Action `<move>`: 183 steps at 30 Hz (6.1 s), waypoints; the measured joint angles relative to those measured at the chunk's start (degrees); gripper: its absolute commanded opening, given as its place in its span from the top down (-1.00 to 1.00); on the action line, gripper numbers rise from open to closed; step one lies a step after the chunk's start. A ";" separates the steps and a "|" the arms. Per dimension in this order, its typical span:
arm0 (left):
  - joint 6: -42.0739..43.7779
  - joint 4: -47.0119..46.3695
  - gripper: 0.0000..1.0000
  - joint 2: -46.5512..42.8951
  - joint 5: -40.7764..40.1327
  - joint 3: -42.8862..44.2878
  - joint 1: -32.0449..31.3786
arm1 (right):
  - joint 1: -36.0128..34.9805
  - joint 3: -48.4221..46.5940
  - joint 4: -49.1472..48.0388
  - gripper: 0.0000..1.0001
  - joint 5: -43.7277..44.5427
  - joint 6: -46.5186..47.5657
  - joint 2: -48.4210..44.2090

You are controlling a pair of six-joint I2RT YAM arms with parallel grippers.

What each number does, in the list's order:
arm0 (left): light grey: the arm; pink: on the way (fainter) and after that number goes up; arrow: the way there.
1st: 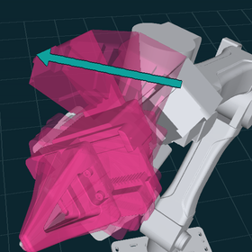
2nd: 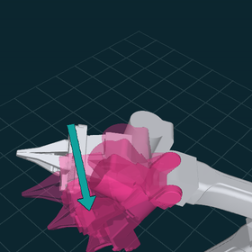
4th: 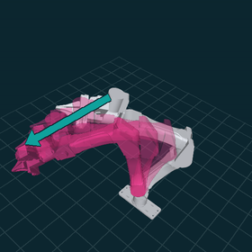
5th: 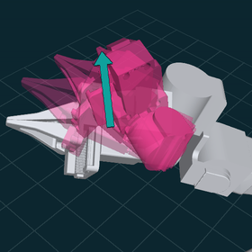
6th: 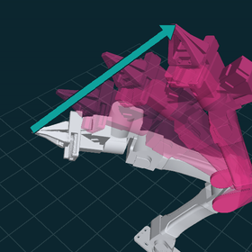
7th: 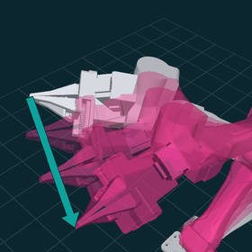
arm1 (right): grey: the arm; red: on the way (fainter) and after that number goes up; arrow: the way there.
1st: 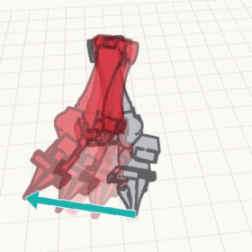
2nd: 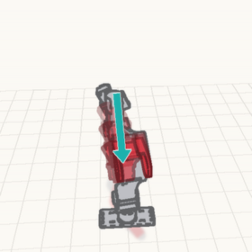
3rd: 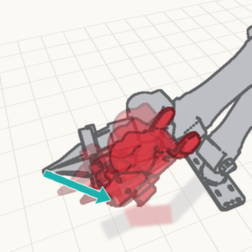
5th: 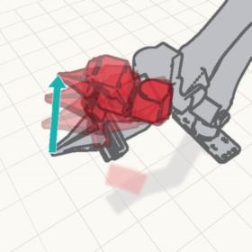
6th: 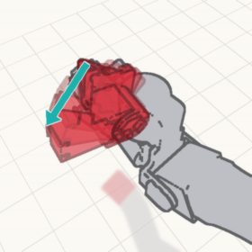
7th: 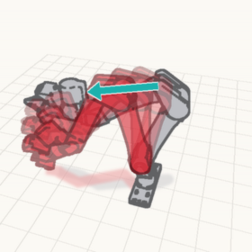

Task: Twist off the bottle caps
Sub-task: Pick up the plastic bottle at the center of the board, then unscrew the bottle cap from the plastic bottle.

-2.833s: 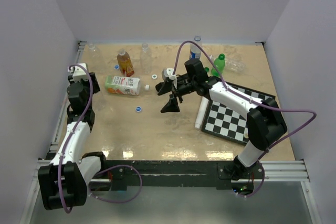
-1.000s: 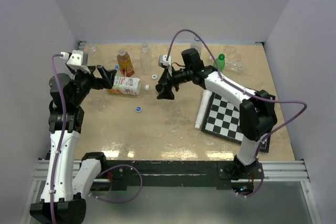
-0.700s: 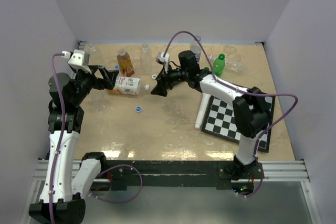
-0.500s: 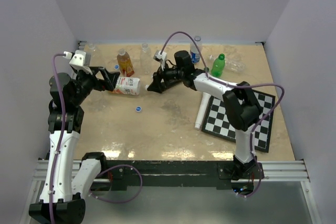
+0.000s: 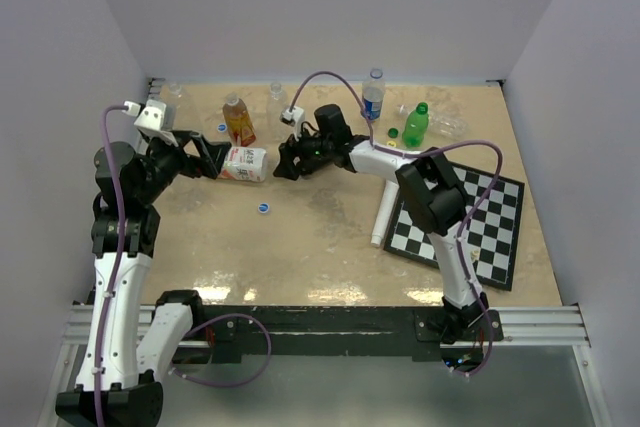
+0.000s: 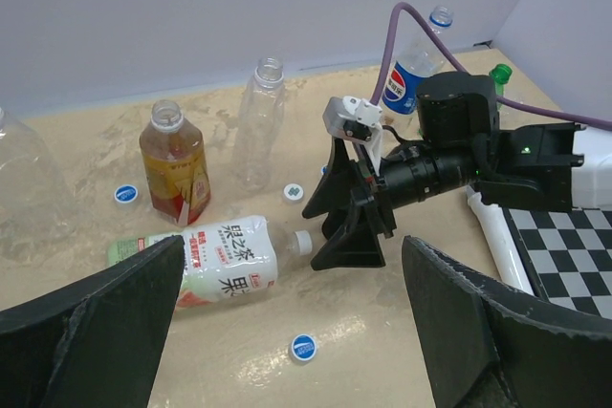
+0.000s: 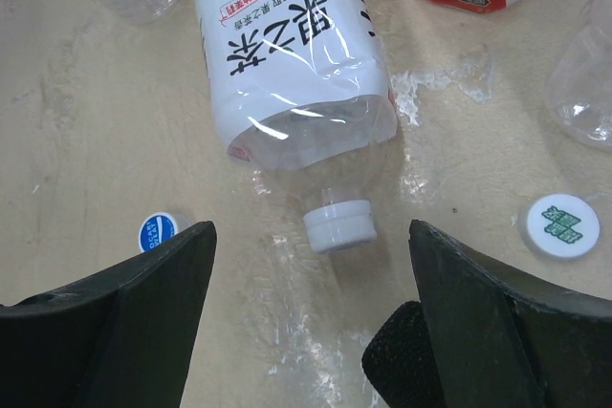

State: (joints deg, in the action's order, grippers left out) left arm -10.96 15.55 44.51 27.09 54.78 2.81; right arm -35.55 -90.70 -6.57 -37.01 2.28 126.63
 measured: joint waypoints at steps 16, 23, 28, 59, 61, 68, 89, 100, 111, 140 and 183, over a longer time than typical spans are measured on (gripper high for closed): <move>0.02 0.17 -1.00 -1.14 1.01 -1.01 0.00 | -1.27 -2.51 0.20 -0.21 0.28 -0.72 3.50; 0.04 0.26 -1.00 -1.44 1.18 -1.25 0.00 | -1.36 -2.73 0.61 -0.01 0.04 -0.37 3.52; 0.04 0.33 -1.00 -1.62 1.27 -1.25 0.00 | -1.36 -2.97 1.49 -0.18 0.13 -0.07 3.52; 1.60 1.95 -0.98 -2.95 5.18 -2.19 -1.75 | -1.55 -2.49 16.20 1.00 0.24 13.44 -6.14; 1.68 1.92 -0.98 -2.93 6.36 -2.19 -1.99 | -1.53 -1.42 18.53 1.00 0.52 15.96 -10.78; 1.73 1.62 -1.00 -2.58 10.23 -2.19 -5.01 | -1.11 2.80 29.29 1.00 2.95 26.91 -26.10; -3.63 -13.29 -1.00 9.51 31.74 -12.37 -20.96 | -0.70 25.38 56.37 1.00 8.96 79.73 -64.08; 6.69 -8.02 -1.00 19.50 27.89 -11.45 -33.00 | -0.72 25.31 58.53 1.00 5.62 86.01 -62.07; 12.20 -5.27 -1.00 26.27 26.01 -10.23 -33.88 | -0.70 22.84 61.18 1.00 1.84 89.48 -61.46; 16.83 -3.96 1.00 20.61 28.24 -10.80 -35.89 | -0.57 22.80 52.13 -0.35 -2.95 72.30 -60.63; 34.07 -10.60 1.00 5.31 -15.61 -21.70 -42.27 | 12.81 27.52 21.90 -0.71 -20.92 2.49 -47.84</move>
State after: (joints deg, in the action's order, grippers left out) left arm 23.11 4.95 49.82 11.49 33.08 -39.46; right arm -22.74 -63.18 15.33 -57.93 4.78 78.78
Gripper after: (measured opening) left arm 0.757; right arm 0.803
